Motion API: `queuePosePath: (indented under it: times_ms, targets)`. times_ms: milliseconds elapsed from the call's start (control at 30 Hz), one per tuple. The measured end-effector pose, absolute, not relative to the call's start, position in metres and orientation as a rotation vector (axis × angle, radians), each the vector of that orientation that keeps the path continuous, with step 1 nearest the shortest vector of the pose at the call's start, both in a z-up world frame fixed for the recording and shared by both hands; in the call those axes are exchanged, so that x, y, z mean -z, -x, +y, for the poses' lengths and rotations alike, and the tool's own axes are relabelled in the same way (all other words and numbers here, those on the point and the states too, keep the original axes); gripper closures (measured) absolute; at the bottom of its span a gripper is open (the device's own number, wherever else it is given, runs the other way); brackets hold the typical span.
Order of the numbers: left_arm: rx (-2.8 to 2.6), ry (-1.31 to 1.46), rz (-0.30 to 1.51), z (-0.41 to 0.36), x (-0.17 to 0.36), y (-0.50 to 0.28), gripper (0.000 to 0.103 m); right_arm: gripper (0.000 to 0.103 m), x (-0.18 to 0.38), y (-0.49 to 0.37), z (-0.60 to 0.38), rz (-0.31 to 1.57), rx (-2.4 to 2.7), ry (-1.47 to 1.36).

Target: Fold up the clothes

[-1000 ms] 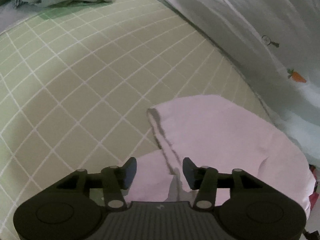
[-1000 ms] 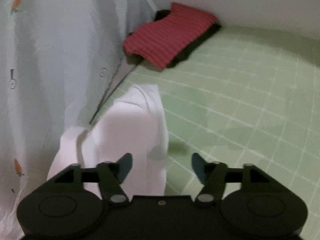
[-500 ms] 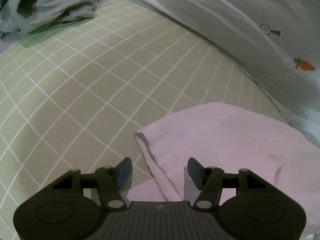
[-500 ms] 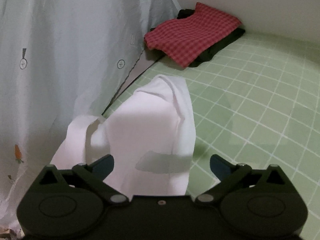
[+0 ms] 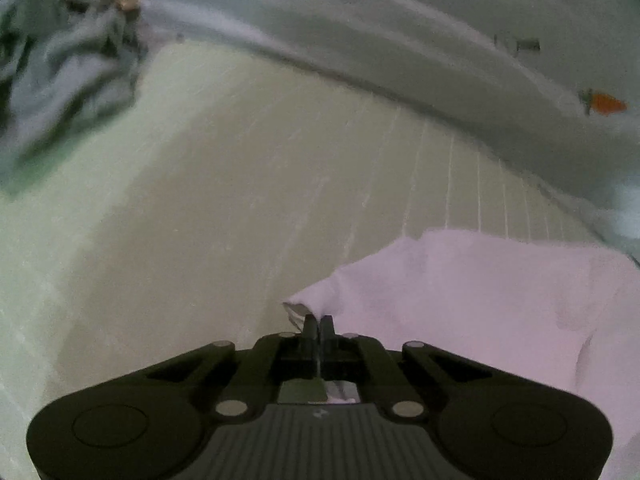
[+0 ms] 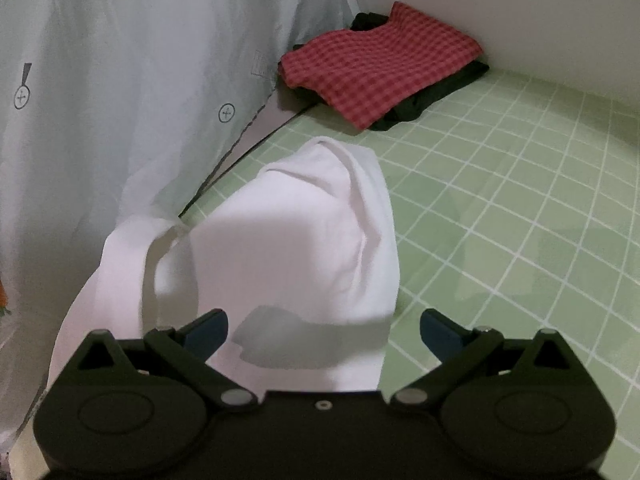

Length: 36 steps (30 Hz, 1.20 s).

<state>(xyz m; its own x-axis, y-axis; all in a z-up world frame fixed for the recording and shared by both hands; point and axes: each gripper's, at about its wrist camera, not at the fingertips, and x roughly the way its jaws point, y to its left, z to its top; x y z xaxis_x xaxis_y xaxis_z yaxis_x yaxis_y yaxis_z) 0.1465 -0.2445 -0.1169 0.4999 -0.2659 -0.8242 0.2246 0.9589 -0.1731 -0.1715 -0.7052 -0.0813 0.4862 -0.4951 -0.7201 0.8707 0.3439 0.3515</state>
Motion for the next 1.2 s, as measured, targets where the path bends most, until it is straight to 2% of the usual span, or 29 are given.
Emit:
queuePosePath:
  times_ms: [267, 333, 367, 433, 500, 733, 833, 1000, 1100, 1167, 1200]
  targets:
    - [0.234, 0.100, 0.684, -0.226, 0.037, -0.232, 0.101, 0.000, 0.077, 0.169, -0.697, 0.547, 0.971, -0.754]
    - [0.175, 0.135, 0.669, -0.223, 0.033, -0.239, 0.096, 0.000, 0.075, 0.170, -0.694, 0.548, 0.966, -0.744]
    - [0.169, 0.147, 0.692, -0.221, 0.036, -0.237, 0.091, 0.000, 0.074, 0.170, -0.692, 0.548, 0.964, -0.739]
    - [0.171, 0.170, 0.747, -0.219, 0.044, -0.232, 0.064, 0.000, 0.073, 0.173, -0.691, 0.540, 0.965, -0.743]
    - [0.206, 0.182, 0.824, -0.215, 0.059, -0.215, 0.059, 0.000, 0.072, 0.175, -0.690, 0.533, 0.968, -0.752]
    - [0.235, 0.133, 1.116, -0.192, 0.122, -0.125, 0.050, 0.000, 0.075, 0.181, -0.688, 0.527, 0.952, -0.758]
    - [0.238, 0.148, 1.182, -0.185, 0.136, -0.094, 0.047, 0.000, 0.077, 0.181, -0.688, 0.529, 0.929, -0.761]
    - [0.242, 0.119, 1.187, -0.189, 0.140, -0.071, 0.044, 0.000, 0.080, 0.173, -0.690, 0.547, 0.869, -0.751]
    - [0.251, 0.113, 1.170, -0.192, 0.137, -0.068, 0.046, 0.000, 0.082, 0.165, -0.693, 0.569, 0.832, -0.736]
    - [0.257, 0.126, 1.169, -0.193, 0.137, -0.066, 0.052, 0.000, 0.084, 0.160, -0.695, 0.587, 0.819, -0.727]
    - [0.257, 0.129, 1.171, -0.193, 0.138, -0.064, 0.065, 0.000, 0.085, 0.157, -0.696, 0.598, 0.818, -0.726]
